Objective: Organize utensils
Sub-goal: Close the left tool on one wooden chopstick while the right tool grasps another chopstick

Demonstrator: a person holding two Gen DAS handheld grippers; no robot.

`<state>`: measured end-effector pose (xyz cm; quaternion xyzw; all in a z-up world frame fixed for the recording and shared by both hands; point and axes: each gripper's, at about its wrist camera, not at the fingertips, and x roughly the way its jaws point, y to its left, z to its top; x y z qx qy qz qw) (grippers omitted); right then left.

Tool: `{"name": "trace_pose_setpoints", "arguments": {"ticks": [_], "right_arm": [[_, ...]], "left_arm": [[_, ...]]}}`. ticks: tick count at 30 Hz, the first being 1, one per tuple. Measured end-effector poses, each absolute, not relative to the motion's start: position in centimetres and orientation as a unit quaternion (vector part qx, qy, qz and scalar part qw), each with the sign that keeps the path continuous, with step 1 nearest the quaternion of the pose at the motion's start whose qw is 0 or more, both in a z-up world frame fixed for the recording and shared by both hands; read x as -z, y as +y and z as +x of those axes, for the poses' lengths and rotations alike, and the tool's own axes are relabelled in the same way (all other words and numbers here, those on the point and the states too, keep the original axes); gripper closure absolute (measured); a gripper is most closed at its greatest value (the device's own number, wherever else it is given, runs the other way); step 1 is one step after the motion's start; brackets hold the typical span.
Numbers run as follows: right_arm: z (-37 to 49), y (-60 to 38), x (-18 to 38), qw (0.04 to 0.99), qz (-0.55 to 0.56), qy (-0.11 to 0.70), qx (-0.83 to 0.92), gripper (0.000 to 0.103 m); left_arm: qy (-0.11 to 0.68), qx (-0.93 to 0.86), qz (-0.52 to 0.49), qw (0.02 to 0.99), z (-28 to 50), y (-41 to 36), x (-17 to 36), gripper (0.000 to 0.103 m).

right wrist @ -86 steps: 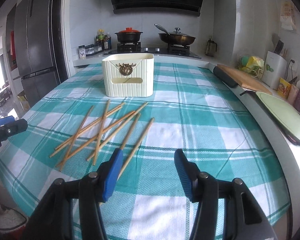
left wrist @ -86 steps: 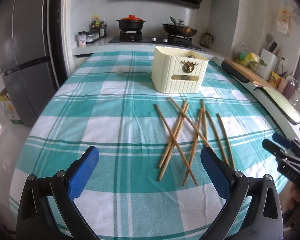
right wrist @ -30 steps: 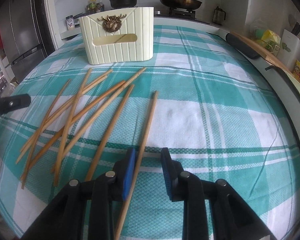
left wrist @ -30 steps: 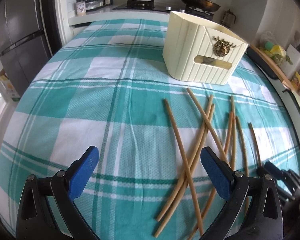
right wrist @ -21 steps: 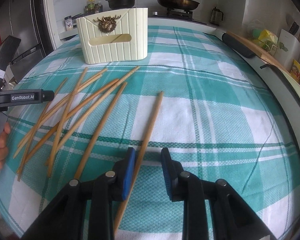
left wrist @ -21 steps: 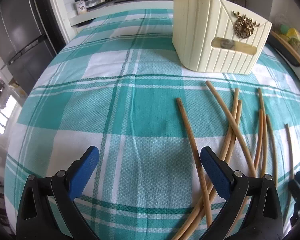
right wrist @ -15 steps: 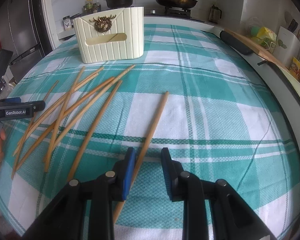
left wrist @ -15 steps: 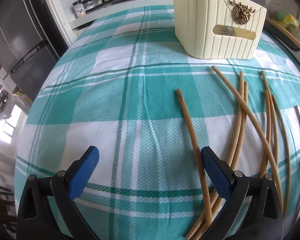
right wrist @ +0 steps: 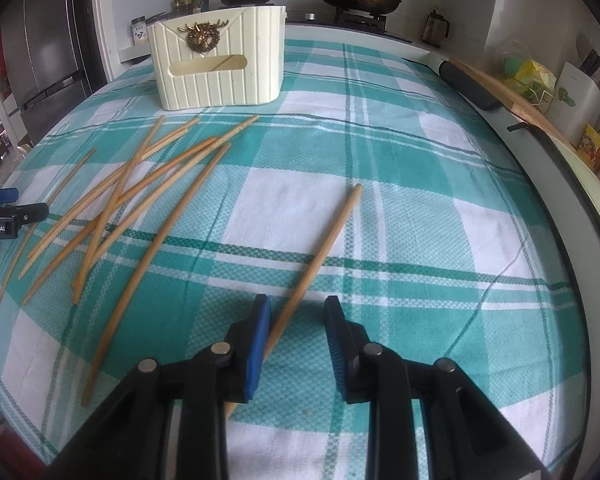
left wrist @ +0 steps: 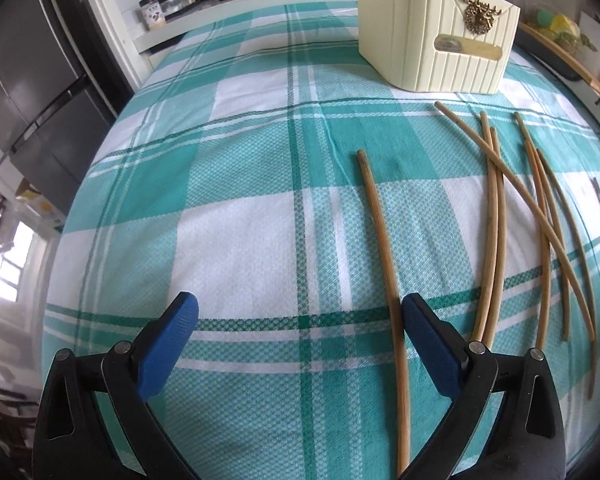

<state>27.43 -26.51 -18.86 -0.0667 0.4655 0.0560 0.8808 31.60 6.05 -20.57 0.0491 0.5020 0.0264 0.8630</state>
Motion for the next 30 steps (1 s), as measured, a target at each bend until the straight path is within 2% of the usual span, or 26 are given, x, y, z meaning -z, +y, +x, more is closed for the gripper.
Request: {"name": "trace_pose_setpoints", "arguments": {"ticks": [5, 8, 17, 19, 24, 30], "right_arm": [[27.9, -27.5, 18.6, 0.870, -0.056, 0.485, -0.066, 0.074], [28.5, -28.2, 18.6, 0.860, -0.012, 0.502, -0.084, 0.068], [29.5, -28.1, 18.6, 0.851, -0.005, 0.518, -0.081, 0.067], [29.7, -28.0, 18.6, 0.855, -0.009, 0.514, -0.075, 0.068], [30.2, -27.7, 18.7, 0.859, -0.019, 0.506, -0.070, 0.068], [30.4, -27.9, 18.7, 0.860, -0.014, 0.505, -0.069, 0.068]], "left_arm": [[0.513, -0.006, 0.018, 0.858, 31.8, 6.9, 20.4, 0.002], [0.519, 0.021, -0.005, 0.854, 32.1, 7.4, 20.1, 0.002], [0.530, 0.058, -0.031, 0.846, 33.0, 8.0, 18.9, 0.002], [0.529, 0.056, -0.024, 0.846, 33.2, 7.5, 19.0, 0.003], [0.542, 0.040, 0.005, 0.839, 34.3, 6.4, 20.2, 0.016], [0.542, 0.033, 0.013, 0.840, 34.6, 6.1, 20.5, 0.016]]}}
